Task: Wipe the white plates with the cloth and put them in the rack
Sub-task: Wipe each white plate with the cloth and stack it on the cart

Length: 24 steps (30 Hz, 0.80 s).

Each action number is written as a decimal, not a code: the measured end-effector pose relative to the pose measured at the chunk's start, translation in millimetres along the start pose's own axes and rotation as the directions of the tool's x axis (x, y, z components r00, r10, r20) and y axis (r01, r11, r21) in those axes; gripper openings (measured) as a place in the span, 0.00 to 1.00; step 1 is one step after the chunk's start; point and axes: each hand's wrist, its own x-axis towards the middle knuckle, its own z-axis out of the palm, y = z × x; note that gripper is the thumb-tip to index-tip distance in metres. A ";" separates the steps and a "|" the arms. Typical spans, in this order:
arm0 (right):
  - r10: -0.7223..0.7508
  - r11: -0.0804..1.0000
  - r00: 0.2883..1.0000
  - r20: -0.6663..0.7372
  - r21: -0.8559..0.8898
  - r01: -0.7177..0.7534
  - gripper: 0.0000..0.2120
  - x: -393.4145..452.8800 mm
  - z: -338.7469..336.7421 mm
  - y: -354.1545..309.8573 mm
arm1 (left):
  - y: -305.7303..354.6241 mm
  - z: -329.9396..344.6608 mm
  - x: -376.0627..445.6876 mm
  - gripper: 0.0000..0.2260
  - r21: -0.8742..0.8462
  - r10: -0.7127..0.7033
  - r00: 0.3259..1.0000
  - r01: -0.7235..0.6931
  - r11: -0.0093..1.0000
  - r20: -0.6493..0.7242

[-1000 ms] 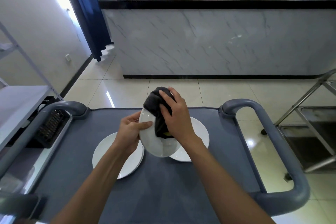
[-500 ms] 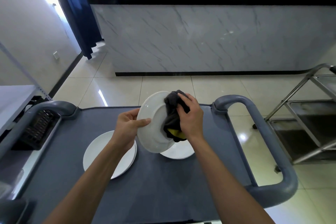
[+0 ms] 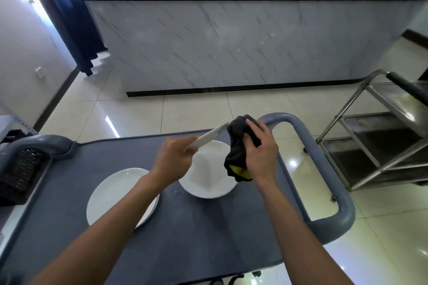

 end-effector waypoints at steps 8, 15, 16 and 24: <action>0.034 0.998 0.998 -0.043 -0.059 -0.036 0.17 -6.2 -25.2 13.0 | -5.3 31.8 -6.8 0.18 0.282 0.284 0.955 -0.297 0.912 0.087; 0.070 0.995 0.997 -0.027 -0.065 -0.072 0.17 -13.5 -27.3 23.7 | -18.5 48.3 -20.8 0.19 0.358 0.353 0.909 -0.413 0.837 0.223; 0.072 0.995 0.997 -0.023 -0.072 -0.074 0.17 -14.6 -26.7 25.1 | -19.6 50.2 -22.9 0.20 0.368 0.359 0.903 -0.424 0.827 0.235; 0.067 0.994 0.998 0.022 -0.090 -0.065 0.17 -25.1 -15.0 30.1 | -20.9 58.8 -41.5 0.28 0.375 0.323 0.858 -0.474 0.797 0.399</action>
